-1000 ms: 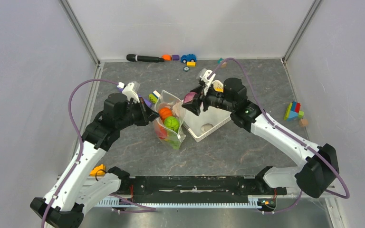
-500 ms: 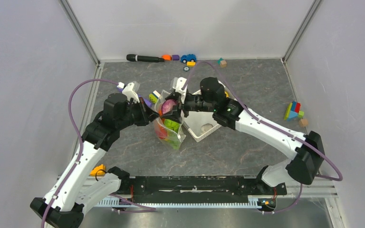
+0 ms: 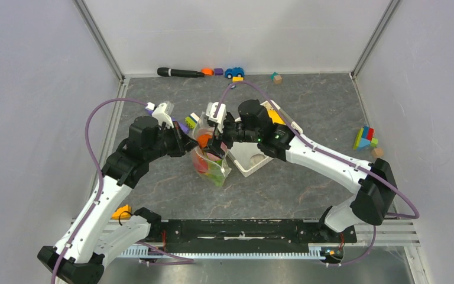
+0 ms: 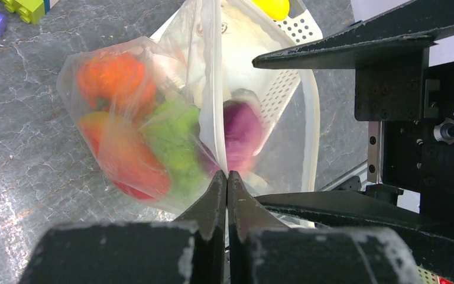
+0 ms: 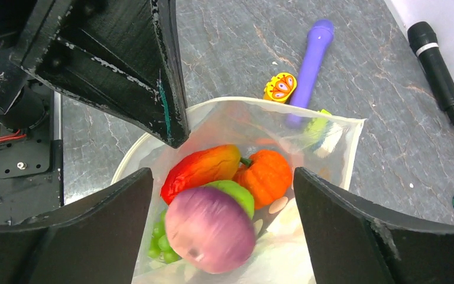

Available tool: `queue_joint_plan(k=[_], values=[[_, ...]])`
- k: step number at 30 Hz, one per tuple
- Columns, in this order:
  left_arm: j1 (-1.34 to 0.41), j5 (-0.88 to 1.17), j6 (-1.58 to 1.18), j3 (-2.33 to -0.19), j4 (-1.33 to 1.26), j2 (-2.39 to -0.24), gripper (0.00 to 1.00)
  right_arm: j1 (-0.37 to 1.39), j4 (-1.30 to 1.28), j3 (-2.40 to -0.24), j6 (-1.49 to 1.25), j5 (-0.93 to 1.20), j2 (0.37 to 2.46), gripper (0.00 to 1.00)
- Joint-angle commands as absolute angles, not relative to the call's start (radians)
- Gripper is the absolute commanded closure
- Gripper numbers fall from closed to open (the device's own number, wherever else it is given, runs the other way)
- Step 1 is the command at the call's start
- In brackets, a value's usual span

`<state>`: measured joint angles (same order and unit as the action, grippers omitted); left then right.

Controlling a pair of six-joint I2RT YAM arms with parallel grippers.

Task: Place the food in the zip-top bag and seal the zipper
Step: Place the fake vegetable in the zipper food storage bag, then pick up the fake fruit from the bin.

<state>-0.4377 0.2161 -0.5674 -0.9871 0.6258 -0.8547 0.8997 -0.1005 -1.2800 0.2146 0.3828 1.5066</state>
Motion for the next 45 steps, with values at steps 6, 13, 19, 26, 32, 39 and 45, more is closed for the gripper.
queue_joint_plan(k=[6, 13, 19, 26, 32, 39, 45], values=[[-0.433, 0.238, -0.549, -0.988, 0.590, -0.845, 0.98, 0.905, -0.112, -1.325, 0.233, 0.408, 1.493, 0.02], [-0.433, 0.239, -0.548, -0.988, 0.590, -0.847, 0.98, 0.904, -0.130, -1.351, 0.281, 0.497, 1.479, 0.02], [-0.433, 0.239, -0.549, -0.988, 0.591, -0.841, 0.98, 0.880, -0.175, -1.394, 0.310, 0.465, 1.456, 0.02], [-0.433, 0.244, -0.550, -0.988, 0.591, -0.844, 0.98, 0.794, -0.167, -1.403, 0.281, 0.483, 1.409, 0.02], [-0.432, 0.244, -0.551, -0.988, 0.591, -0.846, 0.98, 0.625, -0.119, -1.364, 0.130, 0.409, 1.399, 0.02], [-0.433, 0.244, -0.548, -0.988, 0.591, -0.848, 0.98, 0.518, -0.058, -1.249, -0.039, 0.126, 1.433, 0.02], [-0.432, 0.240, -0.546, -0.989, 0.591, -0.843, 0.98, 0.465, -0.083, -1.228, 0.121, 0.075, 1.534, 0.02]])
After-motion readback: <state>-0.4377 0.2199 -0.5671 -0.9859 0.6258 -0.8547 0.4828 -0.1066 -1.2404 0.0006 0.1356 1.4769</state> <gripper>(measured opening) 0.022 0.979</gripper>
